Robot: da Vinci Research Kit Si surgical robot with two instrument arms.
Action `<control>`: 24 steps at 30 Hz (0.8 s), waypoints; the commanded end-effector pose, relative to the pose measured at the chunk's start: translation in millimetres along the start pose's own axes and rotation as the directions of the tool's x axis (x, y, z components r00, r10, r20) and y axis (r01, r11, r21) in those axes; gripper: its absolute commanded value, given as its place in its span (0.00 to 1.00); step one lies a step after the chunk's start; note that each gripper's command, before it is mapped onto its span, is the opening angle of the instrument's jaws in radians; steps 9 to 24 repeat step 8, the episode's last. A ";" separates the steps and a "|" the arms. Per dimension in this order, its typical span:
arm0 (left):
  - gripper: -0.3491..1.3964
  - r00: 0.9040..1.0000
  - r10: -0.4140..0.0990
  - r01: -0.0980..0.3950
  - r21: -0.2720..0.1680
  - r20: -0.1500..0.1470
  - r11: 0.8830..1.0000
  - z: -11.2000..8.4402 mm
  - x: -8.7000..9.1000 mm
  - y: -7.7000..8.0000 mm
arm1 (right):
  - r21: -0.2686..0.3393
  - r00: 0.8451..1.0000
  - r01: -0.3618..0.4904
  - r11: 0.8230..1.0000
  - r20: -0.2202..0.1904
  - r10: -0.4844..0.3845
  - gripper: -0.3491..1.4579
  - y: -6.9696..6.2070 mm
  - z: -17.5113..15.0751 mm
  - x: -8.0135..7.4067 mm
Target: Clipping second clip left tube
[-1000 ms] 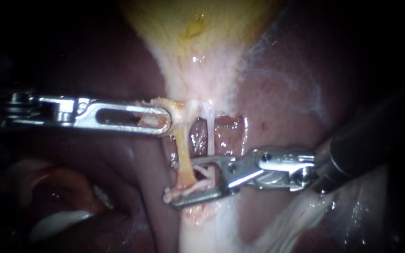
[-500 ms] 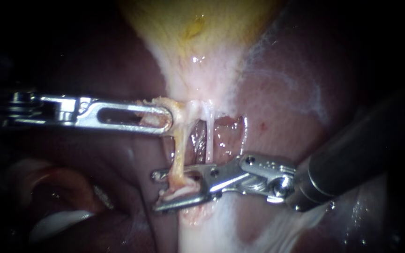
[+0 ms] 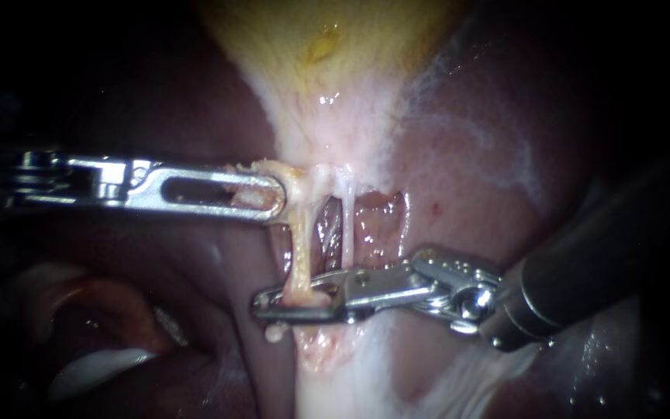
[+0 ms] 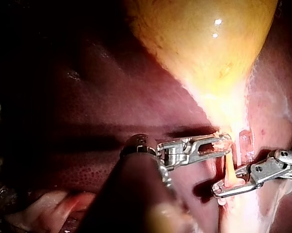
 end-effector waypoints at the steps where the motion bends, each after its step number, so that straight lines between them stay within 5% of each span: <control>1: 0.00 1.000 0.000 0.000 0.000 0.000 1.000 0.0 0.0 0.0 | 0.000 1.000 0.001 1.000 0.000 -0.001 0.00 0.0 0.0 0.0; 24: 0.00 1.000 0.000 0.000 0.000 0.000 1.000 0.0 -0.1 0.1 | 0.000 1.000 0.000 1.000 0.000 0.000 0.00 0.1 -0.1 0.0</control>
